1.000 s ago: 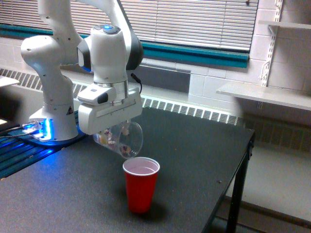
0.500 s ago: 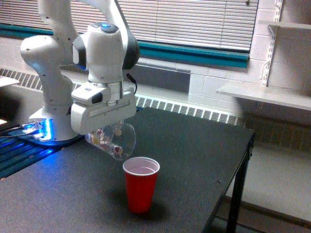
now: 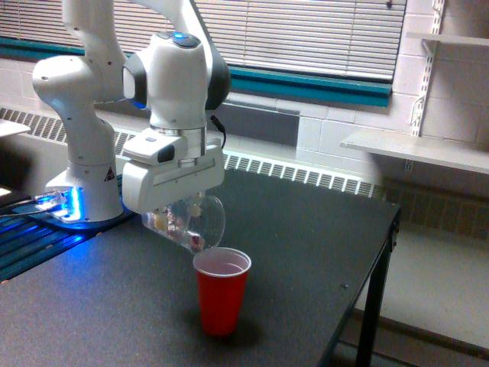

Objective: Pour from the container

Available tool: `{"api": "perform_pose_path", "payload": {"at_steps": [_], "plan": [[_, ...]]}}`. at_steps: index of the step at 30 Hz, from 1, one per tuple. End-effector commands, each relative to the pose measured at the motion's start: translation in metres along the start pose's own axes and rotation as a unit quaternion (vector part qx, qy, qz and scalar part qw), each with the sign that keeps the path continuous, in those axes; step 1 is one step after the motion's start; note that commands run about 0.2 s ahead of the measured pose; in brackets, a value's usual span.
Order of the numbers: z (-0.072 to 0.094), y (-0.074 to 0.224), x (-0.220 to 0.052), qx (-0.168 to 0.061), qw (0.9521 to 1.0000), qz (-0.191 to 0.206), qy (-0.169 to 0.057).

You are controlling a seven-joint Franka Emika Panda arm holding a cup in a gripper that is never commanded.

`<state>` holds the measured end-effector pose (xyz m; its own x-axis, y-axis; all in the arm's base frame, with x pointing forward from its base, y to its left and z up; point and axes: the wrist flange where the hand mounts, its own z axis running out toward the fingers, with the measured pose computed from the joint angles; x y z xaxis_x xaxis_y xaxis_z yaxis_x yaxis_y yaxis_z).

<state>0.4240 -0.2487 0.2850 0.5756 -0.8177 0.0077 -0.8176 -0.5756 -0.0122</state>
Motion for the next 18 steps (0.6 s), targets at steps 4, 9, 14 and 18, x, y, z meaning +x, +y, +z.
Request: {"api": "perform_pose_path", "payload": {"at_steps": [4, 9, 14, 18], "plan": [[-0.001, -0.017, 0.0, -0.016, 0.999, -0.04, -0.013], [-0.002, -0.024, 0.001, -0.024, 0.9978, -0.059, -0.017], [0.0, -0.03, 0.0, -0.034, 0.9961, -0.078, -0.025], [0.0, -0.033, 0.002, -0.045, 0.9947, -0.088, -0.028]]}}
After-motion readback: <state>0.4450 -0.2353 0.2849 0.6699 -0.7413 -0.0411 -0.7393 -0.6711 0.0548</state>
